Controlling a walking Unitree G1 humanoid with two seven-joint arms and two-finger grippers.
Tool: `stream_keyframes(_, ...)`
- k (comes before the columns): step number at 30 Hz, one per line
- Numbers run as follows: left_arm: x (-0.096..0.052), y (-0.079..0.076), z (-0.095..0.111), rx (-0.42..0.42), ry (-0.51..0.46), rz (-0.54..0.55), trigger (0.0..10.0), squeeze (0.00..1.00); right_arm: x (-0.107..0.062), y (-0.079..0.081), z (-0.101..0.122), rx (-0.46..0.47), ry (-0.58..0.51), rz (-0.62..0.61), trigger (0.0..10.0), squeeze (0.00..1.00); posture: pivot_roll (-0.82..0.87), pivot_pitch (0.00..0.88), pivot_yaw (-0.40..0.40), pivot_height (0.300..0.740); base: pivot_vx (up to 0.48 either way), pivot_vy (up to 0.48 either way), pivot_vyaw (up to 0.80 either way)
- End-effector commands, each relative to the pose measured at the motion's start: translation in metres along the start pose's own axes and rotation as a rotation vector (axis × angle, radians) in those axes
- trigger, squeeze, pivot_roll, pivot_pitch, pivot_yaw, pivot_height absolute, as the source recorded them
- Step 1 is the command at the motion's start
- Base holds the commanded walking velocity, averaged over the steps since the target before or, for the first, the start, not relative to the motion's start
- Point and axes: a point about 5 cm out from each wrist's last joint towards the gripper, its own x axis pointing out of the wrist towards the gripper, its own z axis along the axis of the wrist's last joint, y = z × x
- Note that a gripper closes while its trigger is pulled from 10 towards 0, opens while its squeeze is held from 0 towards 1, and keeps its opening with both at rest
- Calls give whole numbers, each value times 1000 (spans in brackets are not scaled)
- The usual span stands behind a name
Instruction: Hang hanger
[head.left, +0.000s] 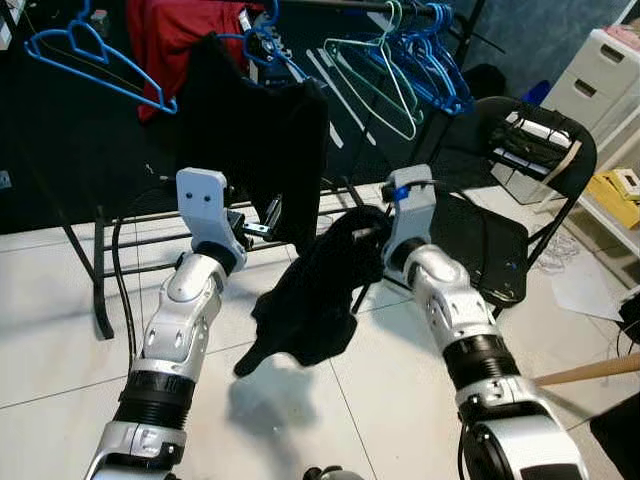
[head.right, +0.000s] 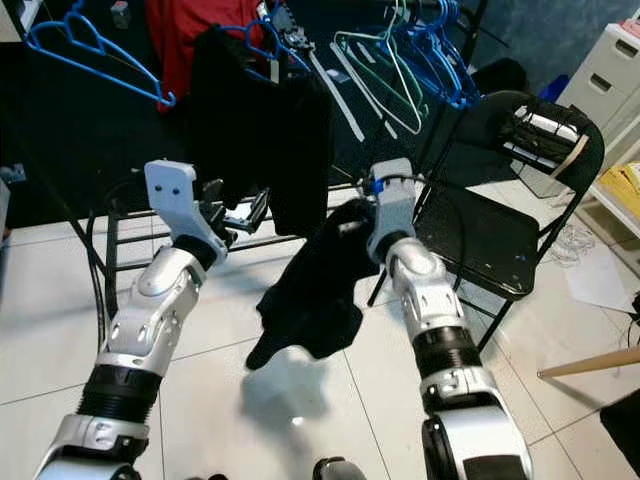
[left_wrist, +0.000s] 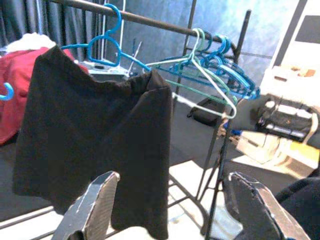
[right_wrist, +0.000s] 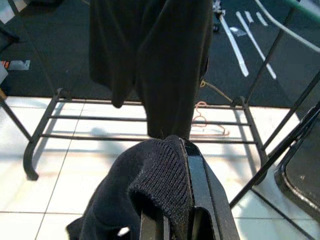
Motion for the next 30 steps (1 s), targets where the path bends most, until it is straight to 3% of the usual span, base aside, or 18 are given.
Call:
stream_keyframes(1,1,1,-3,35,28,5,10000,0,-3,-3,6,14,-33,-19,0,0,-160,137,-112,740,0,0,0)
stream_keyframes(5,0,6,-7,74,53,45,10000,0,-11,4,-8,46,-12,-30,0,0,-152,127,-104,740,0,0,0)
stream_keyframes(10,0,8,-7,103,56,56,10000,0,-13,6,-11,53,-9,-31,0,0,-152,128,-102,740,0,0,0)
stream_keyframes(15,1,11,-7,190,63,72,10000,0,-16,8,-14,64,-1,-41,0,0,-150,126,-100,740,0,0,0)
stream_keyframes(17,1,13,-8,229,72,87,10000,0,-17,8,-15,68,0,-42,0,0,-150,126,-100,740,0,0,0)
stream_keyframes(18,1,16,-8,299,84,107,10000,0,-17,9,-16,70,2,-41,0,0,-147,126,-100,740,0,0,0)
stream_keyframes(19,1,16,-8,299,84,107,10000,0,-17,9,-16,70,2,-41,0,0,-147,126,-100,740,0,0,0)
stream_keyframes(21,-1,23,-9,416,112,145,10000,0,-18,10,-17,73,7,-35,0,0,-146,126,-101,740,0,0,0)
stream_keyframes(30,-3,28,-13,456,133,163,10000,0,-19,13,-17,78,13,-23,0,0,-147,125,-101,740,0,0,0)
